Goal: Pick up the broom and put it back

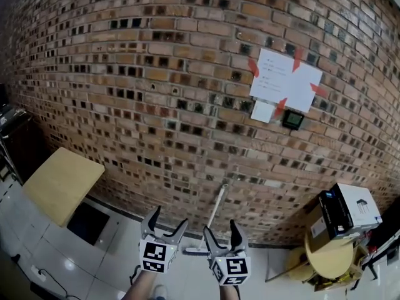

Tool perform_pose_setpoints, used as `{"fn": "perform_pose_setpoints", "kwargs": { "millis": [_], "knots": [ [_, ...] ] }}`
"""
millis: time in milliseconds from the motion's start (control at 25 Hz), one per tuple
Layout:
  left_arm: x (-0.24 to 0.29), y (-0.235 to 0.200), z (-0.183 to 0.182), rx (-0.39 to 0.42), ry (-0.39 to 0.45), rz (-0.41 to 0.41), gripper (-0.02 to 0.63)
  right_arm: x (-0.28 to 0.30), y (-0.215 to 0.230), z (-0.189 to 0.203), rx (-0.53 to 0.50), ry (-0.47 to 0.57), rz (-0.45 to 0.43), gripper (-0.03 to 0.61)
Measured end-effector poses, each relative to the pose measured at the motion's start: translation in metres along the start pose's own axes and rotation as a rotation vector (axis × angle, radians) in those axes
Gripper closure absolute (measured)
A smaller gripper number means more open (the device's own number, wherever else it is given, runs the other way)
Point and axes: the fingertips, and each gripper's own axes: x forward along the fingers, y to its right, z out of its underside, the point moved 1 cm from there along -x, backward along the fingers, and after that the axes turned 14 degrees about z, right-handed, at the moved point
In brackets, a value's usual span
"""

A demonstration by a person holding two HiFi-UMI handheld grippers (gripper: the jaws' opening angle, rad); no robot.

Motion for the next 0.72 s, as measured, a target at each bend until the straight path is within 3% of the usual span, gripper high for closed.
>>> {"fn": "perform_pose_setpoints", "kwargs": {
  "millis": [320,480,720],
  "knots": [
    [0.043,-0.047,0.016,-0.04,-0.017,0.108,0.236,0.052,-0.019,0.021,0.018,-0.065,0.071,0.232],
    [0.067,-0.051,0.013,-0.055,0.0,0.14,0.236,0.073,-0.003,0.022,0.009,-0.07,0.101,0.232],
    [0.088,-0.059,0.012,-0.009,-0.035,0.133,0.236,0.095,0.027,0.022,0.035,-0.063,0.138,0.232]
  ]
}}
